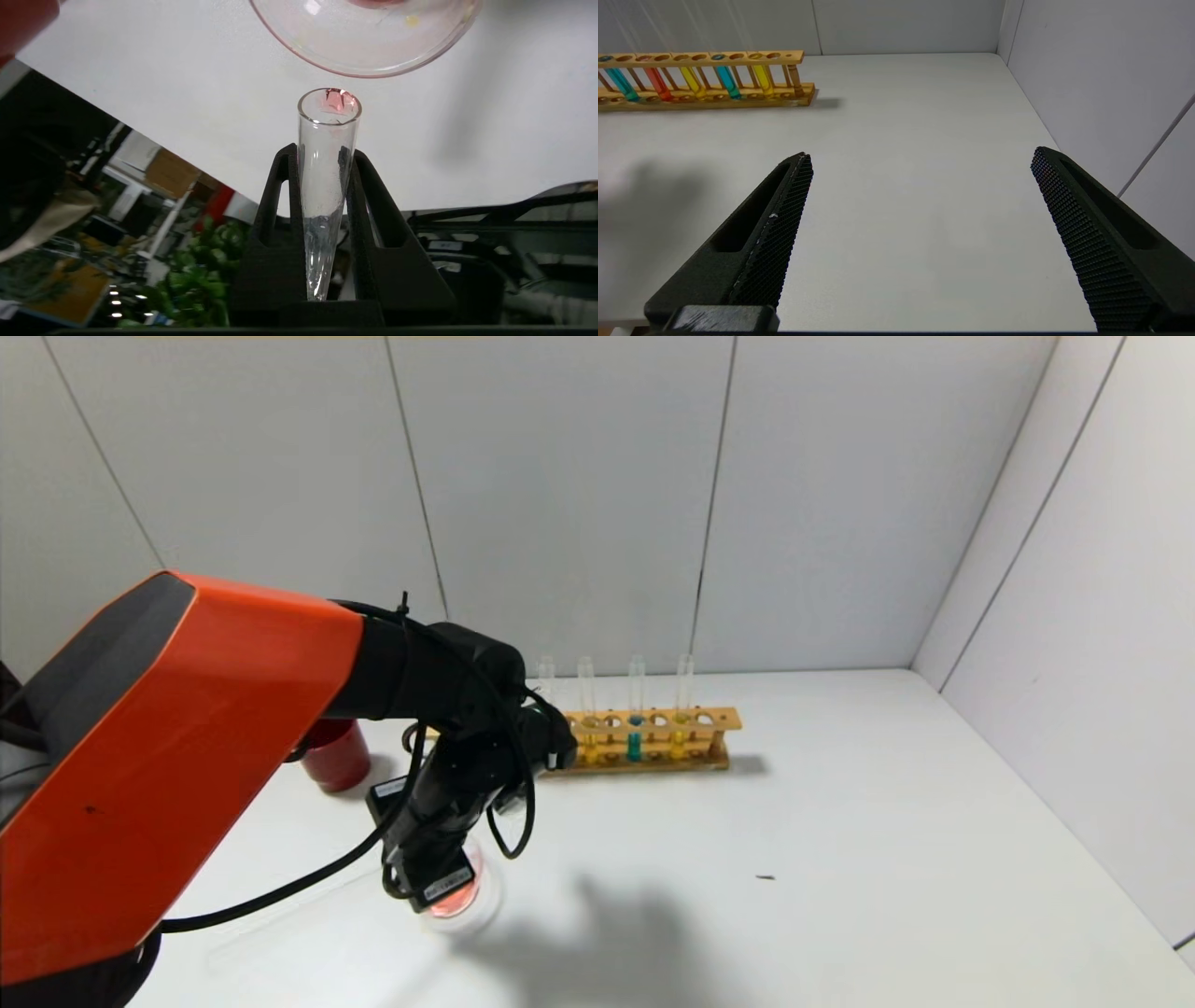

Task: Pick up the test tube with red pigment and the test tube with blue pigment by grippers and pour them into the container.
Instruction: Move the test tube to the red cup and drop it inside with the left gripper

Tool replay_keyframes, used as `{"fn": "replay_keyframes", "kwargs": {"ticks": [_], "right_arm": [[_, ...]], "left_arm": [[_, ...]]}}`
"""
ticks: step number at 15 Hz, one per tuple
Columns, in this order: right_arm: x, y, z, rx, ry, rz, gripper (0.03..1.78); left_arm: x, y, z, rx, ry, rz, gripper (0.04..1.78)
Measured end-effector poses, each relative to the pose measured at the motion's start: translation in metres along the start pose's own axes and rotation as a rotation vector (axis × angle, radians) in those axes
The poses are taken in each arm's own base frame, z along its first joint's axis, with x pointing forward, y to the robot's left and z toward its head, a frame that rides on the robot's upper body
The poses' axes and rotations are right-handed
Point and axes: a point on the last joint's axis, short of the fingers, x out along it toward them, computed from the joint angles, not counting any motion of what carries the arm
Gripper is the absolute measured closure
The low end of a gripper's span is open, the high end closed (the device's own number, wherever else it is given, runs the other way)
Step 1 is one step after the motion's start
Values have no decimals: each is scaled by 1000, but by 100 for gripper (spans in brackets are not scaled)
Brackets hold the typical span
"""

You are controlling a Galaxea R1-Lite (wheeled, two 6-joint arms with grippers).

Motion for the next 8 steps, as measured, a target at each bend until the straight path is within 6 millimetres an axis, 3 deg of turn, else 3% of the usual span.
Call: {"fn": "replay_keyframes", "kwargs": {"ticks": [8], "right_arm": [[0, 0, 0, 0, 0, 0, 10]], "left_arm": [[-3, 6, -13, -395, -246, 3, 151]]}}
